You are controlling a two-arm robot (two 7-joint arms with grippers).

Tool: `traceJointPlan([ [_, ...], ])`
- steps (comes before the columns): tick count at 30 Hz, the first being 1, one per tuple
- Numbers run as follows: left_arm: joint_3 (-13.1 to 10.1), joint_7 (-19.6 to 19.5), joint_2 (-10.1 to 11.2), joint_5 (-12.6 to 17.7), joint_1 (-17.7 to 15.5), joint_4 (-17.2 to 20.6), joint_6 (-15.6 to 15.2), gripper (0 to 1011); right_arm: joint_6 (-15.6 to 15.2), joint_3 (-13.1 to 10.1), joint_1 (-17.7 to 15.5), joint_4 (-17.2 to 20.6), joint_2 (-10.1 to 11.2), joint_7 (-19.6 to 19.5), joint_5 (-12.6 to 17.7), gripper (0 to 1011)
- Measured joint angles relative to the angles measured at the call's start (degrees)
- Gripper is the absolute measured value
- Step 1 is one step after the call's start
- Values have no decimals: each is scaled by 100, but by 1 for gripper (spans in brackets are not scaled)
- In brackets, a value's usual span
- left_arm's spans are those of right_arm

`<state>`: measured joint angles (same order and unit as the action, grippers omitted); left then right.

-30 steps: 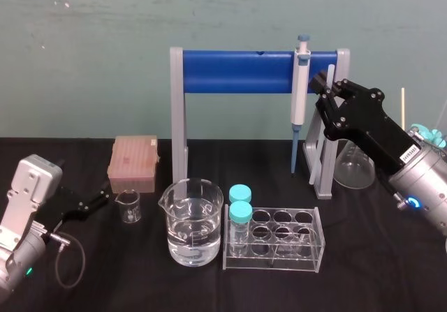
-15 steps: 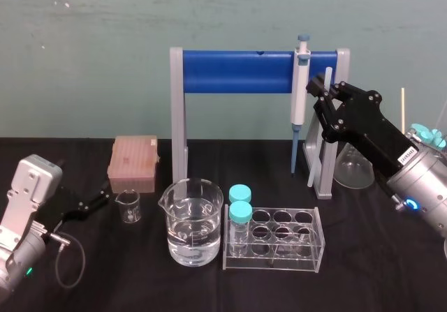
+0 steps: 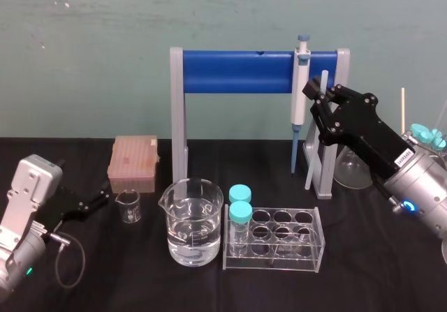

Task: Pick up the stirring rod with one hand, then place it down.

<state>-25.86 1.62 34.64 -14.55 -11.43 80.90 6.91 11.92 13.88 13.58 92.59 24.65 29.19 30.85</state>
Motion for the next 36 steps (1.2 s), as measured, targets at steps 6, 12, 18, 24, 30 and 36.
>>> traceJointPlan([
  [6, 0, 0, 0, 0, 0, 0, 0, 1000, -6, 21, 22, -30, -3, 19, 12, 66],
  [12, 0, 0, 1, 0, 0, 0, 0, 1000, -1, 38, 44, -68, -11, 33, 14, 66],
  [18, 0, 0, 0, 0, 0, 0, 0, 1000, 5, 47, 56, -81, -8, 47, 17, 66],
  [24, 0, 0, 0, 0, 0, 0, 0, 1000, 4, 54, 60, -83, 8, 60, 25, 66],
  [30, 0, 0, 0, 0, 0, 0, 0, 1000, 5, 58, 53, -70, 19, 68, 30, 66],
  [36, 0, 0, 0, 0, 0, 0, 0, 1000, 4, 68, 46, -51, 26, 89, 54, 66],
])
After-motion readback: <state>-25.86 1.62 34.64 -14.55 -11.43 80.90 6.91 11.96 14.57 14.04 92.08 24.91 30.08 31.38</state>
